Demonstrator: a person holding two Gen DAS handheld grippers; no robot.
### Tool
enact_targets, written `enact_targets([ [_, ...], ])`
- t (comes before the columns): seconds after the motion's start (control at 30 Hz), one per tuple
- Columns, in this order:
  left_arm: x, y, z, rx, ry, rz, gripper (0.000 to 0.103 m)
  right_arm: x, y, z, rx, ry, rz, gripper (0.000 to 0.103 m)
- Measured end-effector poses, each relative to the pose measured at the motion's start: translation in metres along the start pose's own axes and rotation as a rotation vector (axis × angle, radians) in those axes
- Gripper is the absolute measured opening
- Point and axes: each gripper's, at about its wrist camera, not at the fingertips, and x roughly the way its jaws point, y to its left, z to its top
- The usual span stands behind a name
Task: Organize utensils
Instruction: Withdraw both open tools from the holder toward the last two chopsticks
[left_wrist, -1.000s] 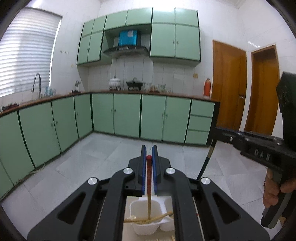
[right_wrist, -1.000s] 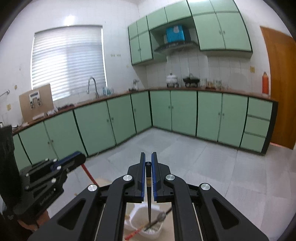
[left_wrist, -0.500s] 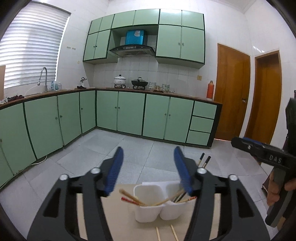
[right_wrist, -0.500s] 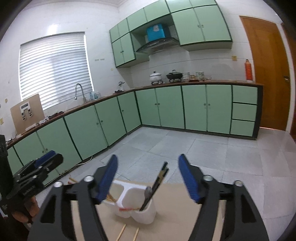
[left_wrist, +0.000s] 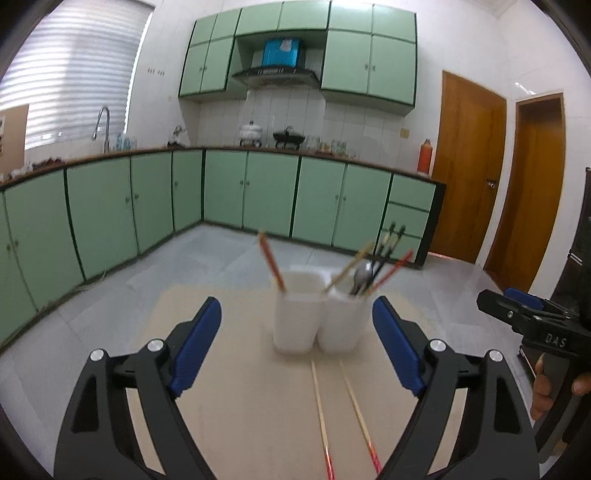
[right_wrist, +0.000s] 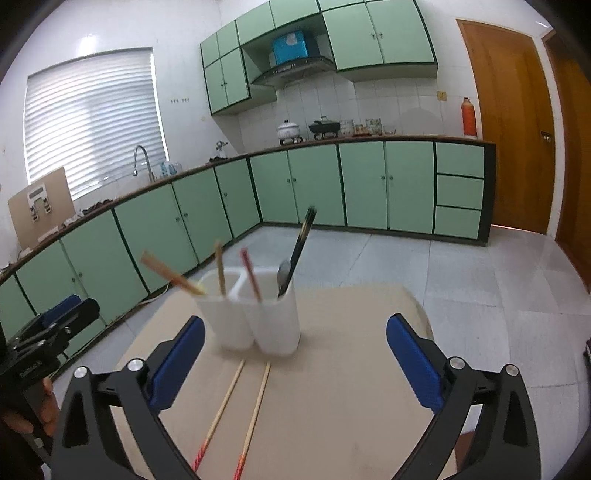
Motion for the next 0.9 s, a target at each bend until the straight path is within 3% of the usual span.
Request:
enact_targets([
  [0.6, -0.016, 0.007, -0.105, 0.058, 0.185, 0.04, 0.082, -0.012, 0.027, -0.114, -0.011, 0.145, -0.03, 0.095],
  [0.77, -0.013, 0.01, -0.127, 0.065, 0.241, 0.042, 0.082, -0.005, 0.038, -0.142, -0.015, 0.198, -0.024, 0.081],
  [0.9, -0.011, 0.012, -0.143, 0.074, 0.287, 0.056, 0.082, 0.002, 0.049, -0.16, -0.023, 0.25, -0.004, 0.06],
])
